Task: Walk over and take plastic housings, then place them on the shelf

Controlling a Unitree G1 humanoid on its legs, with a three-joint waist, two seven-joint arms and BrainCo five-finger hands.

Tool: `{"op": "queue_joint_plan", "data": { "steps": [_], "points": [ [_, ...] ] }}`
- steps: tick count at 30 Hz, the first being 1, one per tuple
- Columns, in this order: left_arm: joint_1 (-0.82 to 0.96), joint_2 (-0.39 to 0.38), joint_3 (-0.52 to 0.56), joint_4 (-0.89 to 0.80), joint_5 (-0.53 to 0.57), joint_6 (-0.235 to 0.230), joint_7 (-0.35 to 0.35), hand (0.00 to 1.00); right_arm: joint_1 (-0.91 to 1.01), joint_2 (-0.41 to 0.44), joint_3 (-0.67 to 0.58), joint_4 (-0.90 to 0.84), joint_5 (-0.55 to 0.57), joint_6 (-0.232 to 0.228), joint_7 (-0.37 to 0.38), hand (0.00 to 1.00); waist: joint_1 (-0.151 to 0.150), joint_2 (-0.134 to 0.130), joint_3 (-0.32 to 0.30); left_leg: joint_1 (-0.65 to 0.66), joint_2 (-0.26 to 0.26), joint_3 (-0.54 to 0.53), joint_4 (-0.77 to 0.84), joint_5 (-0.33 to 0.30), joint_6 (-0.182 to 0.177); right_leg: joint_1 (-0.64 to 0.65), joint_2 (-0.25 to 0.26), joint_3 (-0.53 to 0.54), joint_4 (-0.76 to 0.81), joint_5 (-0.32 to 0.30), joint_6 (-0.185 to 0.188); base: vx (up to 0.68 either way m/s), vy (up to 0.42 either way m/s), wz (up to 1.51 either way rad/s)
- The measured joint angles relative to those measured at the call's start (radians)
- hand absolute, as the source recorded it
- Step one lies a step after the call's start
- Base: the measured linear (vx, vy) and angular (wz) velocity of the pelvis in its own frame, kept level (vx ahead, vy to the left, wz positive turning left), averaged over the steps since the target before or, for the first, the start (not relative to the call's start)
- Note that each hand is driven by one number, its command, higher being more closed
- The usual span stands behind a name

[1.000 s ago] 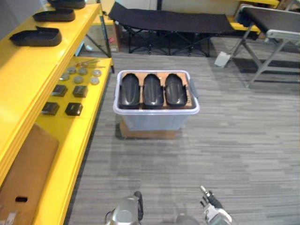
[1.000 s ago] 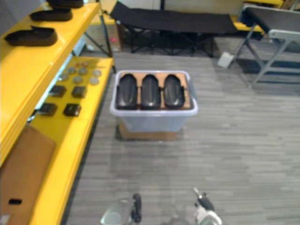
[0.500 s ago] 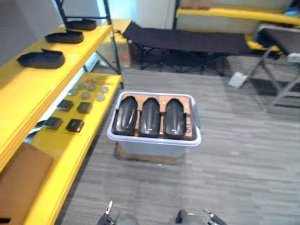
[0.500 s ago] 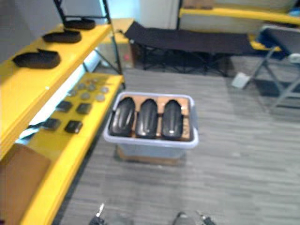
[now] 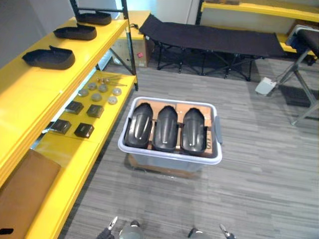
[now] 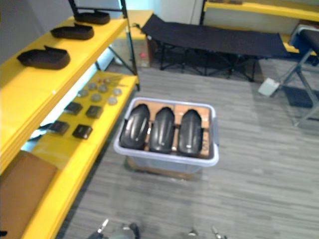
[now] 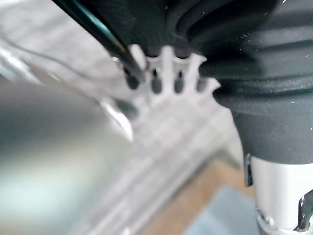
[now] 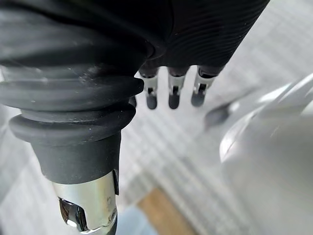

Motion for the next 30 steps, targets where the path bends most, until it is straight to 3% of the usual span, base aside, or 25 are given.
{"op": "queue_joint_plan", "data": {
  "steps": [3, 6, 8, 10, 12, 15, 18, 21, 24, 26, 28, 29, 30],
  "points": [
    [-0.006, 0.013, -0.072, -0.018, 0.004, 0.0, 0.0, 0.0, -0.029, 0.01, 0.066, 0.0, -0.018, -0.027, -0.001, 0.0, -0.005, -0.007, -0.006, 0.001, -0.013, -0.02, -0.015, 0.006, 0.004, 0.015, -0.003, -0.021, -0.014, 0.002, 0.003, 0.07, 0.041, 0.18],
    [0.005, 0.022, -0.11, -0.017, 0.004, 0.006, 0.007, 0.0, -0.057, 0.009, 0.111, -0.018, -0.018, -0.096, -0.082, 0.0, -0.001, -0.018, -0.006, 0.018, -0.017, -0.029, -0.026, 0.006, 0.004, 0.037, -0.002, -0.029, -0.023, 0.002, 0.002, 0.06, 0.015, 0.11],
    [0.015, 0.029, -0.112, -0.017, 0.005, 0.006, 0.01, 0.0, -0.058, 0.009, 0.136, -0.115, -0.022, -0.138, -0.141, 0.0, -0.001, -0.022, -0.007, 0.021, -0.018, -0.029, -0.038, 0.011, 0.005, 0.036, -0.001, -0.029, -0.023, 0.002, 0.001, 0.02, 0.007, 0.0],
    [0.019, 0.047, -0.124, -0.019, 0.013, 0.005, 0.029, 0.0, -0.061, 0.002, 0.166, -0.376, -0.082, -0.159, -0.268, 0.0, -0.003, -0.033, -0.006, 0.022, -0.02, -0.025, -0.042, 0.014, 0.007, 0.034, -0.002, -0.026, -0.023, 0.002, 0.001, -0.01, 0.013, -0.03],
    [0.032, 0.066, -0.127, -0.021, 0.013, 0.003, 0.029, 0.0, -0.088, -0.029, 0.163, -0.566, -0.115, -0.174, -0.347, 0.0, -0.003, -0.05, -0.011, 0.031, -0.02, -0.02, -0.045, 0.014, 0.007, 0.034, -0.002, -0.023, -0.022, 0.003, 0.001, -0.02, 0.014, -0.07],
    [0.053, 0.089, -0.127, -0.034, 0.014, -0.001, 0.027, 0.0, -0.146, -0.09, 0.118, -0.689, -0.117, -0.186, -0.364, 0.0, 0.0, -0.067, -0.017, 0.035, -0.021, -0.018, -0.053, 0.017, 0.007, 0.034, -0.002, -0.021, -0.022, 0.004, -0.002, -0.01, 0.006, -0.02],
    [0.092, 0.102, -0.105, -0.04, 0.045, -0.004, 0.021, 0.0, -0.218, -0.168, 0.058, -0.726, -0.043, -0.186, -0.357, 0.0, -0.001, -0.082, -0.024, 0.037, -0.022, -0.017, -0.054, 0.017, 0.007, 0.033, -0.002, -0.019, -0.023, 0.006, -0.004, 0.0, 0.0, 0.0],
    [0.148, 0.104, -0.104, -0.03, 0.086, -0.003, 0.021, 0.0, -0.285, -0.247, 0.033, -0.682, -0.036, -0.13, -0.354, 0.0, -0.001, -0.078, -0.021, 0.039, -0.025, -0.019, -0.055, 0.017, 0.007, 0.034, -0.003, -0.019, -0.023, 0.006, -0.004, 0.0, 0.002, 0.01],
    [0.186, 0.101, -0.097, -0.018, 0.094, -0.004, 0.013, 0.0, -0.404, -0.34, 0.037, -0.504, 0.033, -0.003, -0.315, 0.0, 0.01, -0.068, -0.012, 0.037, -0.026, -0.035, -0.056, 0.022, 0.01, 0.041, -0.003, -0.03, -0.023, 0.005, -0.005, -0.01, -0.002, 0.14],
    [0.178, 0.095, -0.096, -0.025, 0.095, -0.016, -0.006, 0.0, -0.524, -0.413, 0.059, -0.335, 0.099, 0.086, -0.286, 0.0, 0.021, -0.061, 0.035, 0.02, -0.03, -0.074, -0.051, 0.03, 0.012, 0.048, -0.004, -0.06, -0.021, 0.003, -0.009, -0.06, -0.009, 0.4],
    [0.164, 0.096, -0.096, -0.052, 0.095, -0.03, -0.02, 0.0, -0.595, -0.44, 0.064, -0.275, 0.154, 0.109, -0.273, 0.0, 0.027, -0.049, 0.065, -0.038, -0.025, -0.101, -0.014, 0.031, 0.014, 0.023, -0.004, -0.078, -0.015, 0.005, -0.016, -0.09, -0.01, 0.44],
    [0.134, 0.099, -0.096, -0.075, 0.094, -0.034, -0.036, 0.0, -0.655, -0.475, 0.082, -0.24, 0.164, 0.111, -0.273, 0.0, 0.032, -0.053, 0.111, -0.111, -0.016, -0.129, 0.05, 0.019, 0.018, -0.014, -0.004, -0.096, 0.006, 0.008, -0.013, -0.12, -0.013, 0.51],
    [0.107, 0.101, -0.097, -0.105, 0.091, -0.044, -0.053, 0.0, -0.741, -0.509, 0.1, -0.194, 0.161, 0.119, -0.278, 0.0, 0.043, -0.039, 0.159, -0.186, 0.002, -0.147, 0.123, 0.001, 0.018, -0.052, 0.005, -0.106, 0.024, 0.013, -0.02, -0.15, -0.009, 0.45]
  ]
}}
